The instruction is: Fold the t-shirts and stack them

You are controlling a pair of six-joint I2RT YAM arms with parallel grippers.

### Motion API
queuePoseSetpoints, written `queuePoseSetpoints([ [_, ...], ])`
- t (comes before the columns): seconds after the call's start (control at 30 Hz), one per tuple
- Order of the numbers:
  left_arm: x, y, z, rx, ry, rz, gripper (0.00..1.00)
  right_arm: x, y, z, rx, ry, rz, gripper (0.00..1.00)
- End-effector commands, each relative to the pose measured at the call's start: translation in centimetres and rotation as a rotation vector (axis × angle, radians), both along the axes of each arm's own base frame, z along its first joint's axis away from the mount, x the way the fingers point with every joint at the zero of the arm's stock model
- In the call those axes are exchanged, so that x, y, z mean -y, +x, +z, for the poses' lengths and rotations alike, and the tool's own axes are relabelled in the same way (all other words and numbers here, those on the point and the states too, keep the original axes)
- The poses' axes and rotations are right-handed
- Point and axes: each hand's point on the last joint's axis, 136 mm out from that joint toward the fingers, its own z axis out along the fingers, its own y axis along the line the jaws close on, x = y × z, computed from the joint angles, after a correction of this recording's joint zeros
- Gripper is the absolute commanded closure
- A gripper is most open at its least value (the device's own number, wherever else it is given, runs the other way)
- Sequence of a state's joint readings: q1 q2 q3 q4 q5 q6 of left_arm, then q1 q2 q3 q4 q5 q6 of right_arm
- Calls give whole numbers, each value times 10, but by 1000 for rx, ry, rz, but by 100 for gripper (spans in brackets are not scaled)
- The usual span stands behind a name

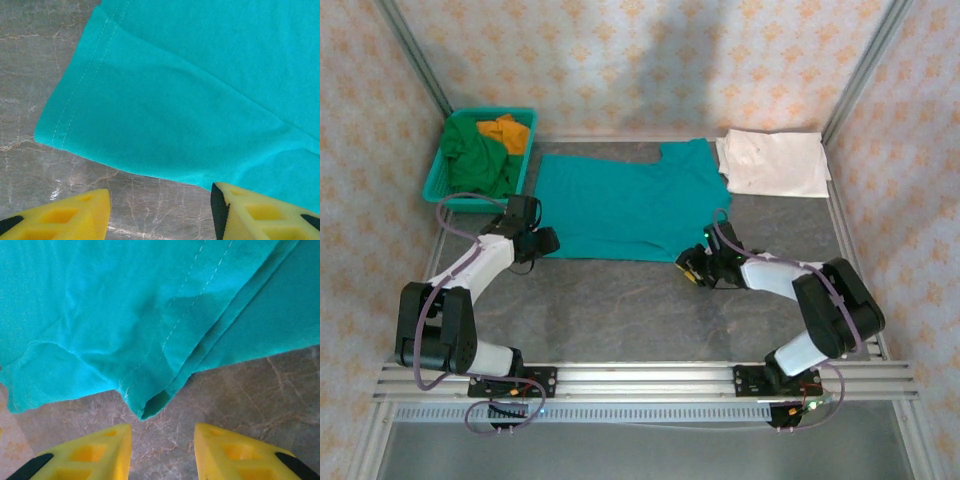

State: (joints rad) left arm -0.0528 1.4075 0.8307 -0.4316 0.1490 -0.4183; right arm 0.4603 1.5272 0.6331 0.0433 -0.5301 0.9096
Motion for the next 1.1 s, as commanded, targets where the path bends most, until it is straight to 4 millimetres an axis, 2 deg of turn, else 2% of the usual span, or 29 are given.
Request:
queuePoseSetpoints([
  [0.0,0,-4,-4,-4,16,2,44,-6,19,8,49,13,-33,65],
  [0.2,-1,-6,-4,-9,24,3,44,-7,26,11,60,11,-42,69],
  [0.6,0,-4,-10,-17,18,1,44,-4,37,14,83,-46,-39,70],
  [0.77,-1,-5,-12,-25,25,1,43,-9,41,8,76,-36,-31,89],
  [0.83,-2,-5,-13,-27,29,2,44,-10,42,9,77,-33,-30,93],
  [0.97,-2,-5,-14,-27,30,1,44,-7,42,14,90,-47,-28,100],
  [1.07,-1,-3,-14,-26,28,1,44,-7,45,22,110,-58,-20,100],
])
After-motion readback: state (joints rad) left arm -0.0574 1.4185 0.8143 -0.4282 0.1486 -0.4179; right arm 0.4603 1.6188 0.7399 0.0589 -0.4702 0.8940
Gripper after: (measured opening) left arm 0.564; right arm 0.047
